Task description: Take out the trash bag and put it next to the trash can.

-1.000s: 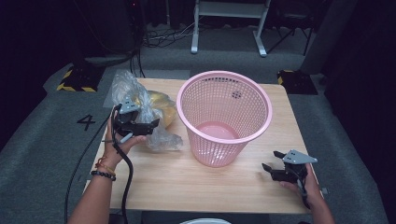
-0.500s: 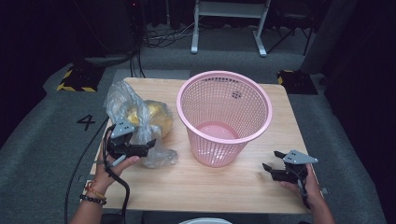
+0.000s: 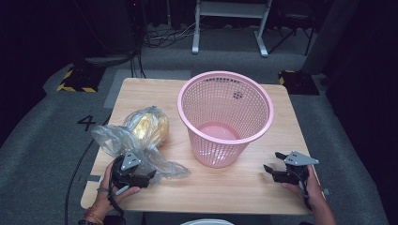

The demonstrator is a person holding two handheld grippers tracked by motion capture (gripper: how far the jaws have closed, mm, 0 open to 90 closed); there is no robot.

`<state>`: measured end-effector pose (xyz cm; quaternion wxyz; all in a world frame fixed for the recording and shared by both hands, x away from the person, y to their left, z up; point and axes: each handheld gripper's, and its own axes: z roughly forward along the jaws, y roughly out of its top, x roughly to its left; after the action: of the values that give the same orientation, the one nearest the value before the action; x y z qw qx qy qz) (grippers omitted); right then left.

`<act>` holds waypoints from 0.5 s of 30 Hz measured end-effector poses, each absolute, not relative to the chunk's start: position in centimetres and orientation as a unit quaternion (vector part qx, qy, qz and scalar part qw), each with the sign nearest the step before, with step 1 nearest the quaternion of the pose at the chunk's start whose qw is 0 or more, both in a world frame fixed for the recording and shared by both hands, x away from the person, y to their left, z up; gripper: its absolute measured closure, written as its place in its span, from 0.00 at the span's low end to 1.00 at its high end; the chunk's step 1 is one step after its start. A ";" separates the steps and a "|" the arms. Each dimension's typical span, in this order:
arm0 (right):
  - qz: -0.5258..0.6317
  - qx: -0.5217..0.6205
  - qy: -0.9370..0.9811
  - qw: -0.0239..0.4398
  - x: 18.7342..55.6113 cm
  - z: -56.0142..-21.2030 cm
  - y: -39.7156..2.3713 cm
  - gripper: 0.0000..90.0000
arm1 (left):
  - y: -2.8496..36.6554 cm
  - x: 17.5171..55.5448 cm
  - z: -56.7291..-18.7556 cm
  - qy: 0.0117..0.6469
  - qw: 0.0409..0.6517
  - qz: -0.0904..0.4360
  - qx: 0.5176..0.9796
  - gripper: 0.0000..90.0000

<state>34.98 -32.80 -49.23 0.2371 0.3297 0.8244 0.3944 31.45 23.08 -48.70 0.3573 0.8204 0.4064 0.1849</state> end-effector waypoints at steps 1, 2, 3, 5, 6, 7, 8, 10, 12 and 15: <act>0.394 0.330 0.824 0.237 35.0 -49.2 -32.8 0.31 | 23.1 31.5 -48.7 0.406 0.357 0.185 0.820 0.18; 0.391 0.331 0.826 0.235 34.9 -49.3 -32.8 0.31 | 23.1 31.4 -49.0 0.410 0.353 0.186 0.820 0.18; 0.391 0.331 0.826 0.235 34.9 -49.3 -32.8 0.31 | 23.2 31.4 -49.2 0.411 0.350 0.188 0.821 0.18; 0.385 0.331 0.831 0.229 34.9 -49.5 -32.7 0.30 | 23.5 31.2 -49.8 0.412 0.350 0.183 0.821 0.18; 0.381 0.332 0.832 0.229 34.9 -49.6 -32.7 0.30 | 23.5 31.2 -49.8 0.412 0.350 0.183 0.821 0.18; 0.381 0.332 0.832 0.229 34.9 -49.6 -32.7 0.30 | 23.6 31.1 -49.9 0.412 0.347 0.186 0.822 0.18; 0.376 0.334 0.835 0.222 34.9 -49.7 -32.6 0.30 | 23.9 31.1 -50.2 0.414 0.343 0.185 0.822 0.18; 0.373 0.337 0.837 0.216 35.0 -49.9 -32.6 0.29 | 24.1 31.1 -50.4 0.417 0.345 0.182 0.821 0.18; 0.371 0.339 0.838 0.212 35.1 -49.9 -32.6 0.29 | 24.2 31.1 -50.4 0.419 0.344 0.182 0.820 0.18; 0.370 0.343 0.839 0.203 35.3 -50.2 -32.6 0.29 | 24.3 31.1 -50.4 0.420 0.345 0.178 0.820 0.18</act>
<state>35.28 -32.60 -50.18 0.2032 0.3430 0.8394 0.3695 31.14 24.28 -50.39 0.3449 0.8201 0.4204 0.1780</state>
